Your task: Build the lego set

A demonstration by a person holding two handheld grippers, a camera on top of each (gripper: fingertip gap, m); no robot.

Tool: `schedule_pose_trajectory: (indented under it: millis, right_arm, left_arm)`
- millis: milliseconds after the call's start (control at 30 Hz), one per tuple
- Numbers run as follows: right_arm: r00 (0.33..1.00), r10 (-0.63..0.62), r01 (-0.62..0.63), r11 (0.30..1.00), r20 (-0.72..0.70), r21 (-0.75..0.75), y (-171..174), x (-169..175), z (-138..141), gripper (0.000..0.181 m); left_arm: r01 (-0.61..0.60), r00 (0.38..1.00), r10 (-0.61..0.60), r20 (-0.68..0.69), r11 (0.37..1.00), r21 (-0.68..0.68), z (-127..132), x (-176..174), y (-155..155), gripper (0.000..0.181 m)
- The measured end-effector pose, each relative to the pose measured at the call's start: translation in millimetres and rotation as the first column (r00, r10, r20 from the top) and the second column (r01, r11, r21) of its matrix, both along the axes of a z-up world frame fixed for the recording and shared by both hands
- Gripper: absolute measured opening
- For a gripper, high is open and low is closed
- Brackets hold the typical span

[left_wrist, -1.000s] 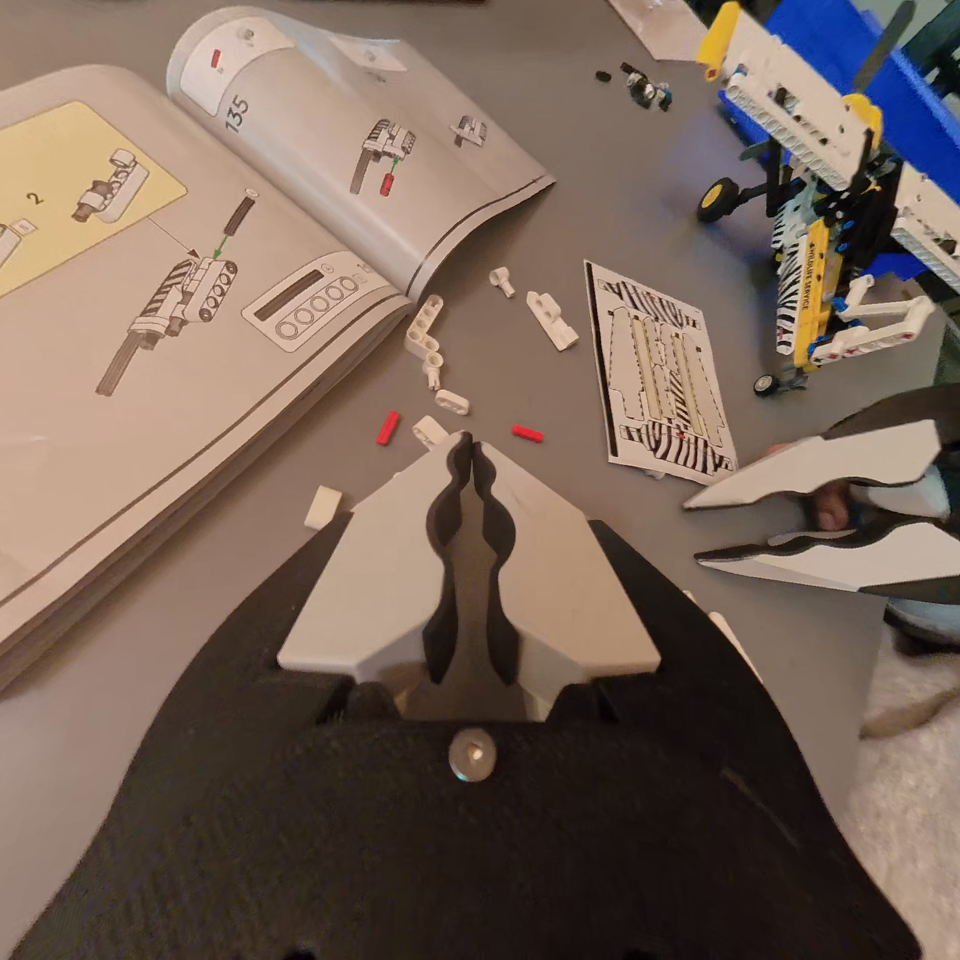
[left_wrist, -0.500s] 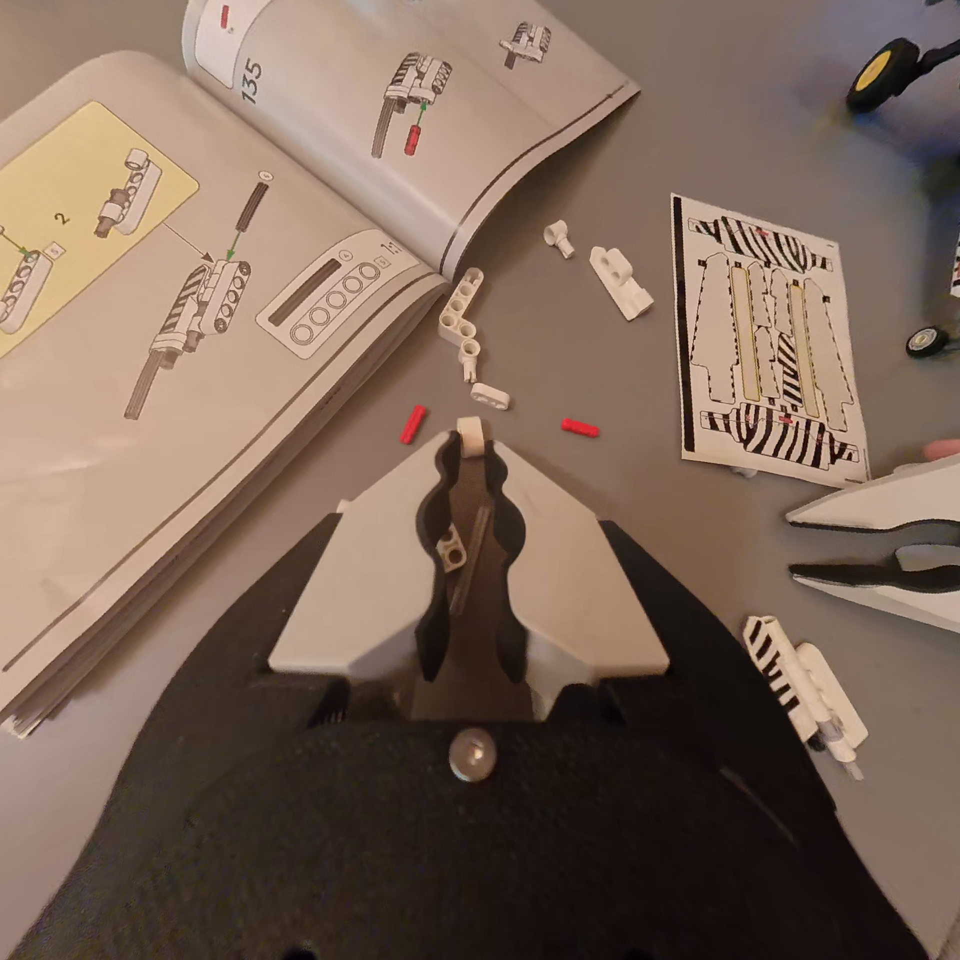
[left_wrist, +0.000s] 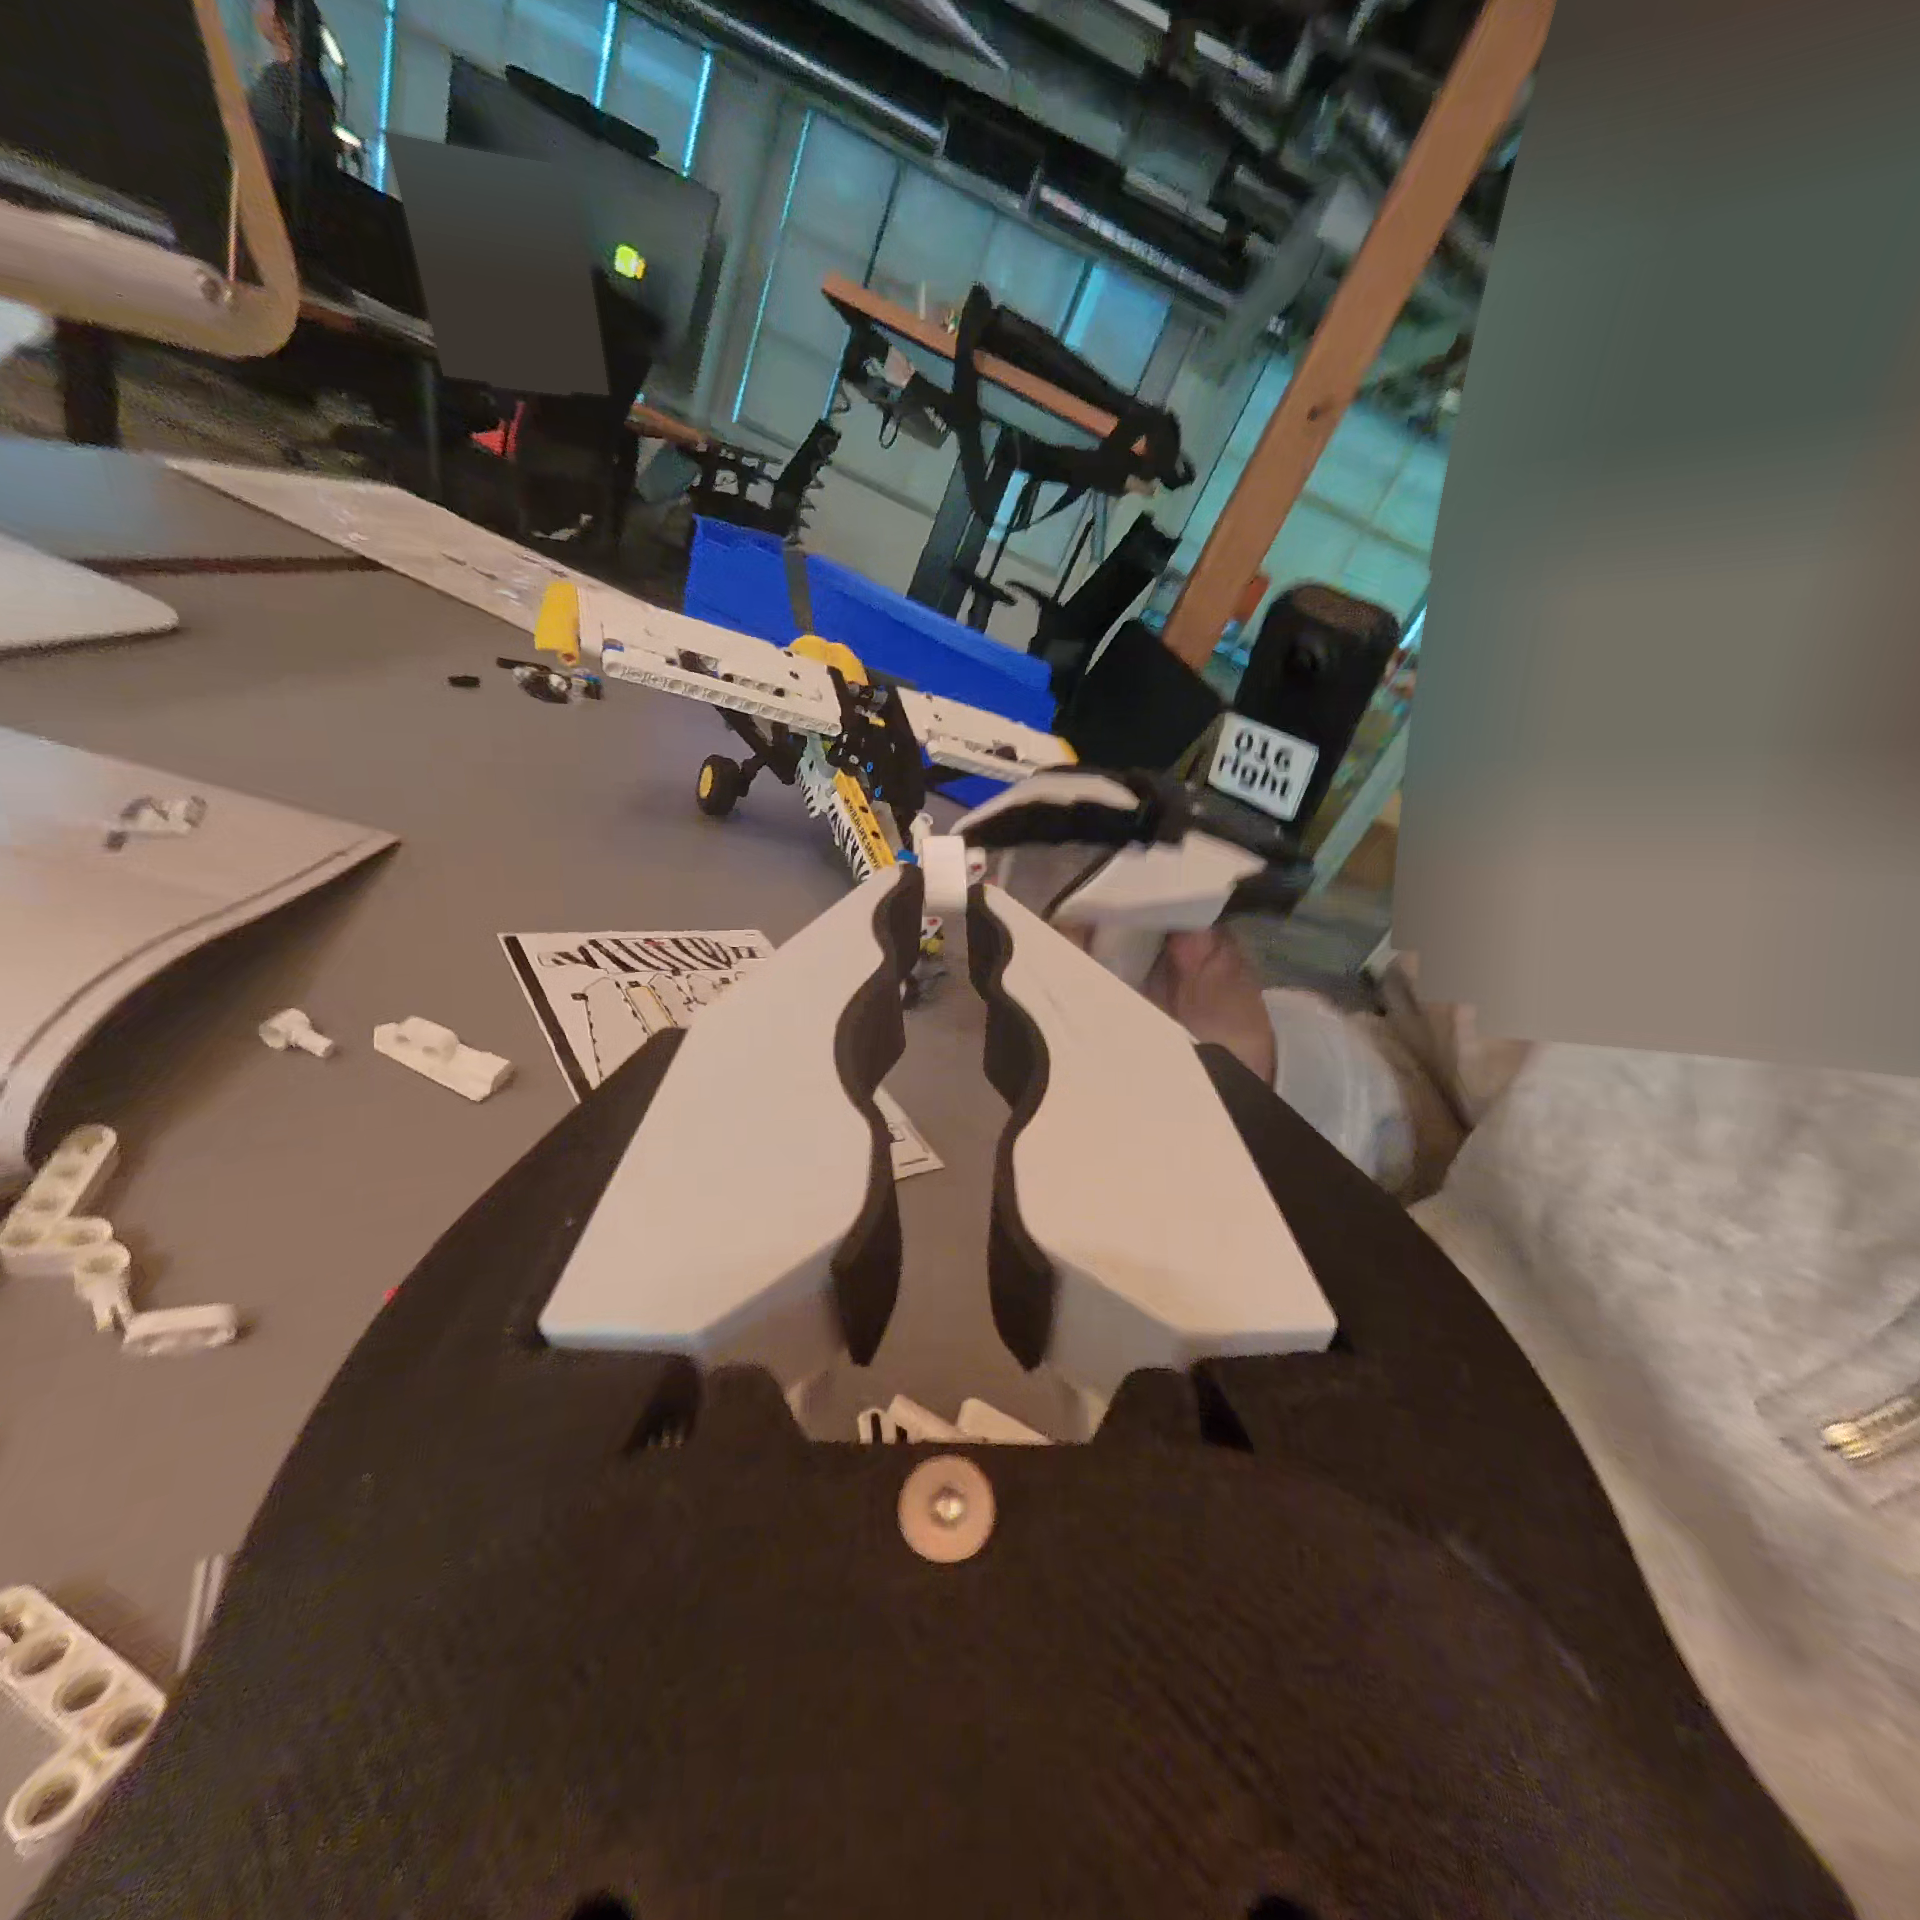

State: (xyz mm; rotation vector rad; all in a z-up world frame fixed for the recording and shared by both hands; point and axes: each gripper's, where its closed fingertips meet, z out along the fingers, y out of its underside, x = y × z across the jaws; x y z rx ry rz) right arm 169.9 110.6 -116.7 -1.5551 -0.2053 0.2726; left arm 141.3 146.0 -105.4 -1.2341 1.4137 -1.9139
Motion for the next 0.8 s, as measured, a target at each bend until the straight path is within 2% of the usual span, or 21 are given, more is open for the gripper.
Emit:
schedule_pose_trajectory:
  millis: [33,100,233,300,467,567,633,800]
  right_arm:
    - [0.995,0.062,-0.056,0.996,-0.078,0.075,-9,-2,14,0.031]
    - [0.975,0.104,-0.071,0.983,-0.198,0.171,-19,2,29,0.024]
    - [0.967,0.093,-0.082,0.995,-0.237,0.054,-9,-6,9,0.021]
    - [0.952,0.132,-0.119,0.991,-0.276,0.062,-9,-15,11,0.025]
    - [0.908,0.188,-0.181,0.982,-0.375,0.055,-7,-21,9,0.022]
    - [0.895,0.198,-0.191,0.980,-0.400,0.058,-5,-21,10,0.010]
    - [0.896,0.199,-0.195,0.980,-0.398,0.050,-4,-22,10,0.008]
    - [0.911,0.228,-0.237,0.971,-0.344,0.017,-5,-28,14,0.009]
  left_arm:
    - [-0.011,1.000,0.011,0.008,0.998,0.062,-1,1,-6,0.006]
    - [-0.046,0.999,0.039,0.037,0.981,0.191,-2,4,-17,0.006]
    - [-0.093,0.993,0.059,0.100,0.921,0.378,-4,6,-38,0.006]
    - [-0.108,0.992,0.071,0.102,0.901,0.419,-7,9,-44,0.006]
    - [-0.132,0.989,0.088,0.118,0.881,0.454,-7,10,-49,0.006]
    - [-0.120,0.991,0.077,0.106,0.860,0.496,-13,11,-54,0.006]
    - [-0.135,0.990,0.090,0.112,0.852,0.506,-13,11,-53,0.006]
    - [-0.085,0.994,0.044,0.104,0.895,0.439,-8,4,-54,0.005]
